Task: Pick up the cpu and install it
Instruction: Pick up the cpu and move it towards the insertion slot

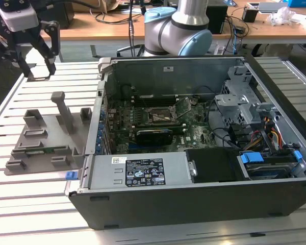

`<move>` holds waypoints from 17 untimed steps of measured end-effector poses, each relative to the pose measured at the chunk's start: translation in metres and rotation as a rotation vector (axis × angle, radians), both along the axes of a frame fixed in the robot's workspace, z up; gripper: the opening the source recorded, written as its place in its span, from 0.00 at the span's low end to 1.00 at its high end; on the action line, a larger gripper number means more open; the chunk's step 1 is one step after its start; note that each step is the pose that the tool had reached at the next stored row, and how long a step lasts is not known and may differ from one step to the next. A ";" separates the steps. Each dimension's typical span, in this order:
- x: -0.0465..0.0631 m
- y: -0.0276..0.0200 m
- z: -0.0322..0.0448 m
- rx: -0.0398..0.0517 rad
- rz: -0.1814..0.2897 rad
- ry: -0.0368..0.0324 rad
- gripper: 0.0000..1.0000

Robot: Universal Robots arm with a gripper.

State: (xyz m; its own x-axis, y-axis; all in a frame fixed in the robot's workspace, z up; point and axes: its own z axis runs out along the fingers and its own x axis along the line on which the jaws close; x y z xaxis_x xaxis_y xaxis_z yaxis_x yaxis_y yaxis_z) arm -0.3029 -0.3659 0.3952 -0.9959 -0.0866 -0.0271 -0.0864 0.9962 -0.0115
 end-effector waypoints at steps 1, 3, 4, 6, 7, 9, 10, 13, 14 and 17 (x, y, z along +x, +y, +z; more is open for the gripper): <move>0.002 0.0000 0.0000 0.0000 0.000 0.0000 0.55; 0.007 0.0000 -0.0001 0.0001 0.000 -0.0001 0.55; 0.009 0.0000 0.0000 0.0000 0.000 0.0000 0.55; 0.013 0.0000 0.0000 0.0000 0.000 -0.0001 0.55; 0.015 0.0000 0.0000 0.0000 0.000 0.0000 0.55; 0.019 0.0000 0.0000 0.0000 0.000 0.0000 0.55; 0.020 0.0000 0.0000 -0.0001 0.000 0.0000 0.55; 0.025 0.0000 -0.0001 0.0000 0.000 -0.0001 0.55; 0.028 0.0001 -0.0002 0.0000 0.000 -0.0001 0.55; 0.032 0.0002 -0.0002 0.0000 0.000 0.0000 0.55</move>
